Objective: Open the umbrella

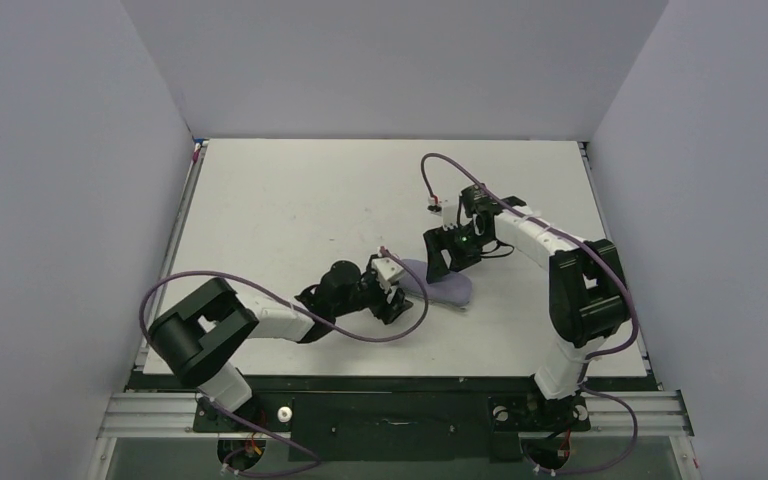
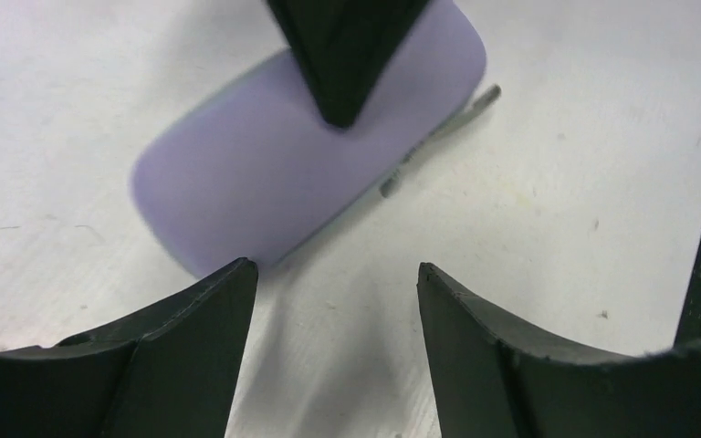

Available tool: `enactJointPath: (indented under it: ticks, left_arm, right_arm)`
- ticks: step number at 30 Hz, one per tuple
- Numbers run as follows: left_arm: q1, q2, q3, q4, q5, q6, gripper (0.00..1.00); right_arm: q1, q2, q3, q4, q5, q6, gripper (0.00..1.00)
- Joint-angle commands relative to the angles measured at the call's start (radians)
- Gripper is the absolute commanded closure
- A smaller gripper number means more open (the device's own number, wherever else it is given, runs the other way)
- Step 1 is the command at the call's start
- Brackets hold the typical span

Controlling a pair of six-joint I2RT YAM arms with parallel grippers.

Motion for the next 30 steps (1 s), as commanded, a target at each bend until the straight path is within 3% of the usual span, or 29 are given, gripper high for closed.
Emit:
enactJointPath:
  ticks: [1, 4, 10, 22, 30]
  left_arm:
    - [0.081, -0.086, -0.005, -0.111, 0.014, -0.150, 0.37]
    - [0.149, -0.086, 0.000, -0.132, 0.017, -0.259, 0.34]
    - [0.227, -0.096, -0.004, -0.129, 0.033, -0.361, 0.29]
    - [0.316, -0.267, 0.010, -0.246, -0.021, -0.471, 0.17]
    - [0.318, -0.190, 0.100, -0.330, -0.015, -0.489, 0.13]
  right_arm:
    - [-0.001, -0.038, 0.051, -0.056, -0.101, -0.033, 0.33]
    - [0.003, -0.030, 0.058, -0.086, -0.166, -0.049, 0.42]
    - [0.026, -0.052, 0.056, -0.119, -0.249, -0.065, 0.50]
    - [0.131, -0.090, 0.055, -0.159, -0.316, -0.173, 0.55]
    - [0.209, -0.104, 0.060, -0.165, -0.312, -0.229, 0.56]
